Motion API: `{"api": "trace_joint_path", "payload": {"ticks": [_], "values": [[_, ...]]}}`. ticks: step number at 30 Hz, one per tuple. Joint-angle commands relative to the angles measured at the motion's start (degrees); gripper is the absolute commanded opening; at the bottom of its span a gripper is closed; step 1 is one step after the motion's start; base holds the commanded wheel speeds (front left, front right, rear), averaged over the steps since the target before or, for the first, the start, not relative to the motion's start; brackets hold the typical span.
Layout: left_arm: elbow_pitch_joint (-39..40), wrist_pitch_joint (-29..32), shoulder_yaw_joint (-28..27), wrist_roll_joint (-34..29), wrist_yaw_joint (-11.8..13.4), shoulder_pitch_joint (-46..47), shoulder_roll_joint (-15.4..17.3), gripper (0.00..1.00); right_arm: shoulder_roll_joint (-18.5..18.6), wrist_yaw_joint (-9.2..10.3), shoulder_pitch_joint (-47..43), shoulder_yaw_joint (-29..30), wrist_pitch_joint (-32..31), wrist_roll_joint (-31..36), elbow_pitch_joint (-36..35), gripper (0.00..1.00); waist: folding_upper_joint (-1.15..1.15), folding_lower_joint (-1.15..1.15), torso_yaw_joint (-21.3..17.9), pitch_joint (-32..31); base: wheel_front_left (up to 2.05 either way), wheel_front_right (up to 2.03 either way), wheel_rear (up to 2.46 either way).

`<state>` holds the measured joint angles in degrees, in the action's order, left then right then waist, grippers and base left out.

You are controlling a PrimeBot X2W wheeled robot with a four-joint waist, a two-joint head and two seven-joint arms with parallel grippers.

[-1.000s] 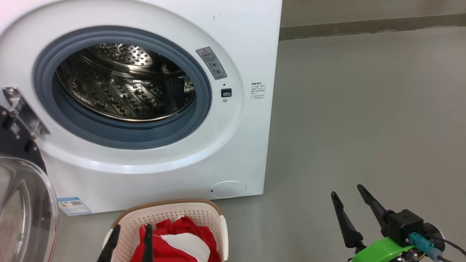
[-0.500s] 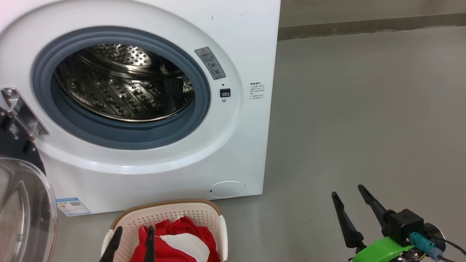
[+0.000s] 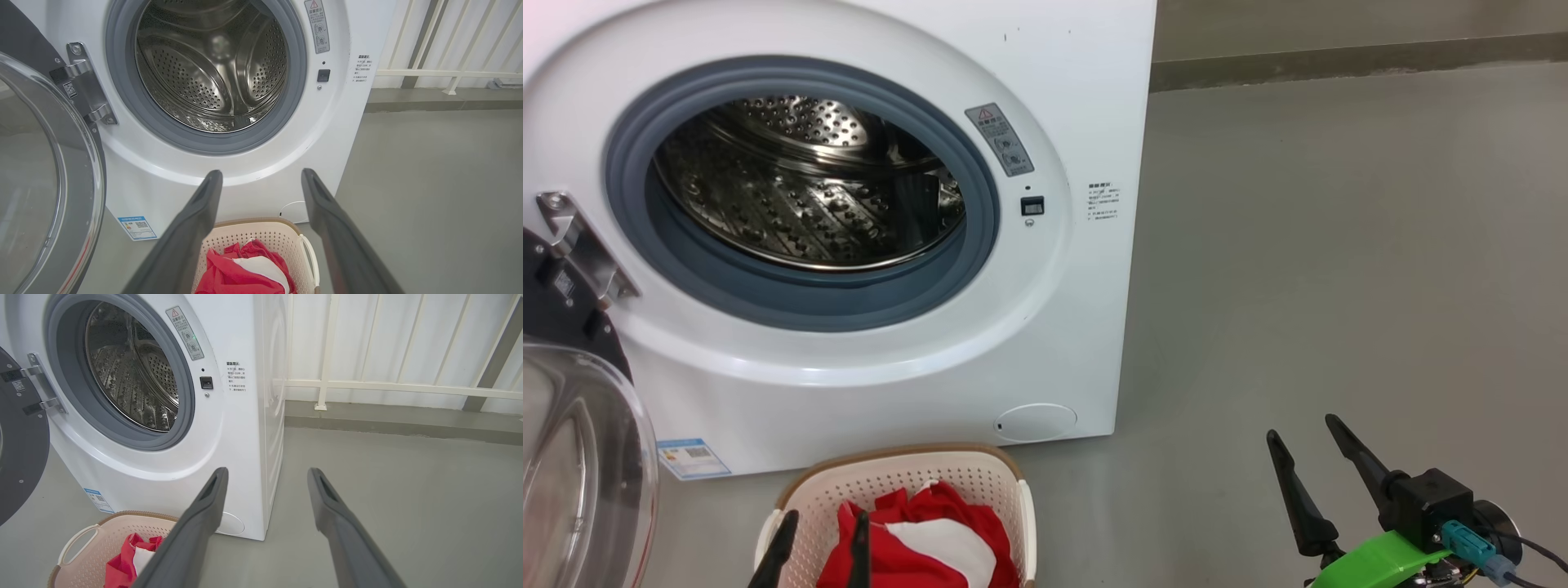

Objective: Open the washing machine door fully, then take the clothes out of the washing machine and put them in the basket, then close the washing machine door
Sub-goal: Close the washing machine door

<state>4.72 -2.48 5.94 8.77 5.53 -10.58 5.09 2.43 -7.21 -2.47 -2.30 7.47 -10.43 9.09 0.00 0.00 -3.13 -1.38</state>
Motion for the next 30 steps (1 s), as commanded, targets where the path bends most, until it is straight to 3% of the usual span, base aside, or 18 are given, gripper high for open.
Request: {"api": "trace_joint_path", "payload": {"ticks": [1, 15, 30], "values": [[1.2, -0.5, -1.6, 0.6, 0.2, 2.4, 0.6, 1.0, 0.4, -0.28, 0.2, -1.1, -0.2, 0.1, -1.8, 1.0, 0.0, 0.0, 0.0, 0.0, -1.12, 1.12, 0.0], [1.2, -0.3, -0.9, 1.2, 0.3, 2.3, 0.8, 1.0, 0.4, -0.28, 0.2, -0.9, -0.5, -0.2, -1.8, 1.0, 0.0, 0.0, 0.1, 0.0, -1.37, 1.37, 0.0], [1.4, -1.1, -1.0, 1.3, 1.1, 2.5, 1.4, 1.0, 0.4, -0.28, 0.2, -0.7, -0.3, -0.2, -1.6, 1.0, 0.0, 0.0, -0.1, 0.0, -0.11, 0.11, 0.0]]}}
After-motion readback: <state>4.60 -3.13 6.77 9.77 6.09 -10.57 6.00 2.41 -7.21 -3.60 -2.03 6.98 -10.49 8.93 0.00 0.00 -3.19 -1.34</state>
